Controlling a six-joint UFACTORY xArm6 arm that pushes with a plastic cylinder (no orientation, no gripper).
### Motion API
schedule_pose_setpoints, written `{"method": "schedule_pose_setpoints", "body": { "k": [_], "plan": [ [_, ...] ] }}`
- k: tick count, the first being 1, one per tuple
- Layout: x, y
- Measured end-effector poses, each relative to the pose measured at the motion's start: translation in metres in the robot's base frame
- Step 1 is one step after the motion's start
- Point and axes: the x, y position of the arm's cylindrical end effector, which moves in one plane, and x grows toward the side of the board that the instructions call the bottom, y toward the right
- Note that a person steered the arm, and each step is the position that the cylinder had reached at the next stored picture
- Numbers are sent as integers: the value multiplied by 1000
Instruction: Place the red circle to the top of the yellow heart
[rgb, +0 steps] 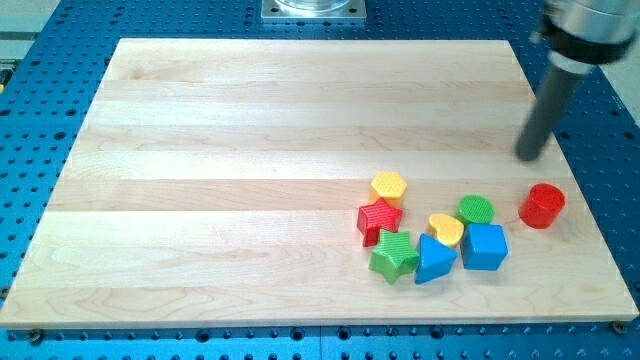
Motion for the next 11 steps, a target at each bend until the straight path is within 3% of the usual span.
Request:
{"method": "schedule_pose_setpoints", "body": {
  "k": [1, 2, 4, 7, 10, 11],
  "plan": [
    [54, 48],
    [89, 59],
    [108, 23],
    [52, -68],
    [-11, -86],
    [-11, -94]
  ]
}}
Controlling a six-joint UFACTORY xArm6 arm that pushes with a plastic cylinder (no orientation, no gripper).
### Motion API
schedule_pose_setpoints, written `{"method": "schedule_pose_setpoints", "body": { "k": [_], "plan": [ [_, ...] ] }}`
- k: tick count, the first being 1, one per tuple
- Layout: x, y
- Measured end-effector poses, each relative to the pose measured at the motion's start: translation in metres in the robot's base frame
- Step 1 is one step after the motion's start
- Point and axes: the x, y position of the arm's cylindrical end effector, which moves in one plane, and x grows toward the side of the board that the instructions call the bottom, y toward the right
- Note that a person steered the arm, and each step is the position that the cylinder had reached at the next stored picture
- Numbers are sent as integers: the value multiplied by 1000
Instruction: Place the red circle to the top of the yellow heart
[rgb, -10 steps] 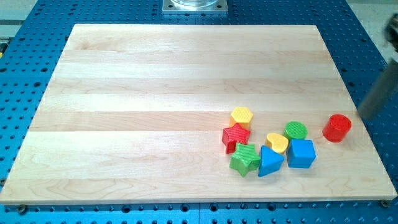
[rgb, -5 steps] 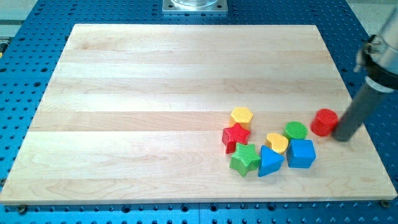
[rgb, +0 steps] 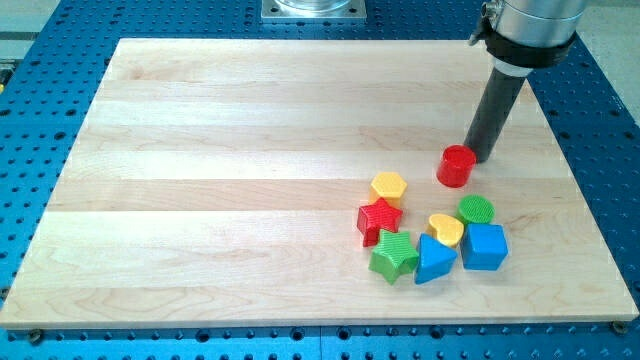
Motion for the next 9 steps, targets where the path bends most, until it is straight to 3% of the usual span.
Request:
{"method": "schedule_pose_setpoints", "body": {
  "k": [2, 4, 7, 8, 9],
  "plan": [
    [32, -17],
    [28, -17],
    [24, -78],
    [23, -79],
    [16, -8]
  ]
}}
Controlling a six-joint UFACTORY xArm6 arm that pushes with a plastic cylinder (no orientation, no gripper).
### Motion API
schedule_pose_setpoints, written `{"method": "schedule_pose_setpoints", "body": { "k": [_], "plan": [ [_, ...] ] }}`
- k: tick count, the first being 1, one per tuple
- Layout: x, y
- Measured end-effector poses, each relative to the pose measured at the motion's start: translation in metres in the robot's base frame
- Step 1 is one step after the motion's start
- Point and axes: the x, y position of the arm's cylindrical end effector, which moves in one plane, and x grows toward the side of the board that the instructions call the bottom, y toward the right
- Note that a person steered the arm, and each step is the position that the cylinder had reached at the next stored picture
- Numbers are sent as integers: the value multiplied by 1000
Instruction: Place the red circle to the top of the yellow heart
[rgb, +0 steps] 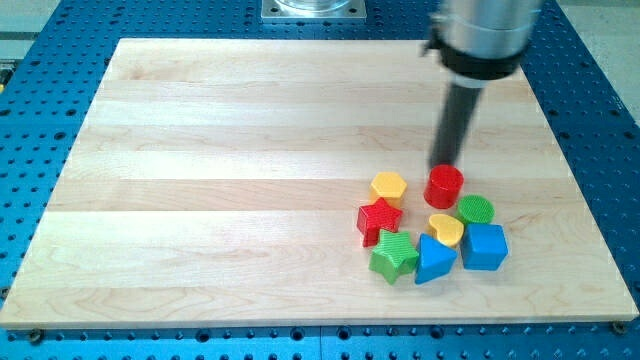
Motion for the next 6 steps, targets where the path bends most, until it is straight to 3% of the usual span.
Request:
{"method": "schedule_pose_setpoints", "body": {
  "k": [1, 2, 4, 6],
  "plan": [
    [4, 89],
    [37, 117],
    [120, 102],
    [120, 57]
  ]
}}
